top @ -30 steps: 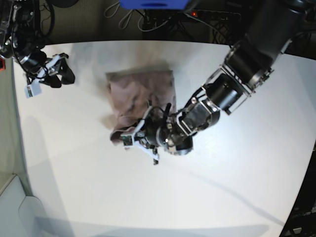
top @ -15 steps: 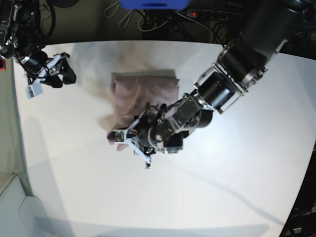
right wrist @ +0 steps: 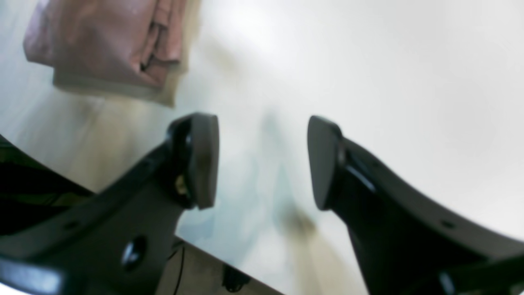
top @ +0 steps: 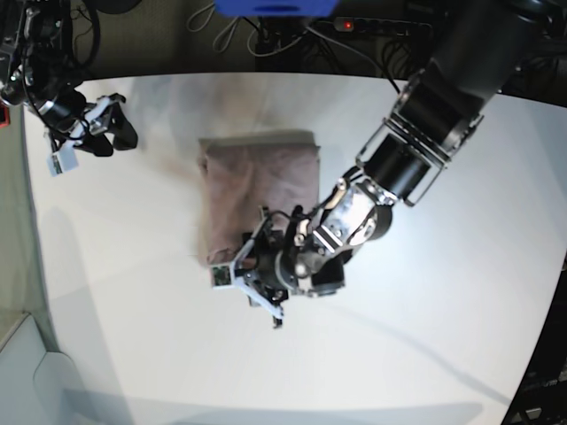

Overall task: Layout the t-shirt on the table in an organized manner, then fold the t-shirt properly
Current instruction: 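Drag and rotate the bundle with the left gripper toward the table center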

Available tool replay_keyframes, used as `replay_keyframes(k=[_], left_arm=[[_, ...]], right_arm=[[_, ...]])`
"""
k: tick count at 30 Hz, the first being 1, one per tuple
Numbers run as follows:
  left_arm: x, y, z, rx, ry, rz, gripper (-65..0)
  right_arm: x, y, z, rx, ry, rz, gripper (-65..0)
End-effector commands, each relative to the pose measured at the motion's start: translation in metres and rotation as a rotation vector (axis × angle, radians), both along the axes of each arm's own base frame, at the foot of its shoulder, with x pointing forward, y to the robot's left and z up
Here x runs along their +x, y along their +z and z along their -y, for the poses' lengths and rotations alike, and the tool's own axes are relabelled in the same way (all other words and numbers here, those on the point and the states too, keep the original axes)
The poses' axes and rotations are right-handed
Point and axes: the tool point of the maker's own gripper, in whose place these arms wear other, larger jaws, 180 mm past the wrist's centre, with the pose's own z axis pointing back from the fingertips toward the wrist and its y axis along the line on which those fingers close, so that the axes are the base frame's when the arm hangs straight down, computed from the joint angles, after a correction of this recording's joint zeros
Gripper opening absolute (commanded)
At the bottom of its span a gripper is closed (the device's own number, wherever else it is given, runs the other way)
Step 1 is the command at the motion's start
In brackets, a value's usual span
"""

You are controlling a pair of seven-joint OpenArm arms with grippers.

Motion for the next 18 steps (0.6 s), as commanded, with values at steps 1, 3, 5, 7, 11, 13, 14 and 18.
replay_keyframes(k=[1, 3, 5, 7, 11, 13, 14, 18], left_arm=[[0.011, 0.021, 0.008, -0.034, -0.007, 0.046, -40.3], [0.011, 0.021, 0.008, -0.034, -0.007, 0.046, -40.3], [0.011, 0.022, 0.008, -0.038, -0.006, 0.045, -40.2], [0.013, 0.025, 0.009, -0.042, -0.006, 0.052, -40.2], [0.028, 0.055, -0.002, -0.108, 0.039, 0.111, -40.2], [0.038, 0.072, -0.011, -0.166, 0.09, 0.135, -40.2], [0.042, 0.078, -0.017, -0.197, 0.121, 0.141, -40.2], [0.06, 0.104, -0.055, -0.312, 0.27, 0.176, -40.3]], right_arm=[[0.009, 0.014, 0.001, 0.006, 0.011, 0.056, -30.7], [0.012, 0.015, 0.0, 0.005, 0.014, 0.06, -30.7], [0.011, 0.014, 0.0, 0.001, 0.017, 0.052, -30.7], [0.011, 0.014, 0.001, 0.0, 0.017, 0.05, -30.7], [0.019, 0.019, 0.0, -0.001, 0.017, 0.073, -30.7], [0.019, 0.019, 0.0, 0.0, 0.019, 0.072, -30.7], [0.021, 0.021, 0.0, 0.0, 0.019, 0.08, -30.7], [0.03, 0.024, -0.011, 0.018, 0.039, 0.098, -30.7]])
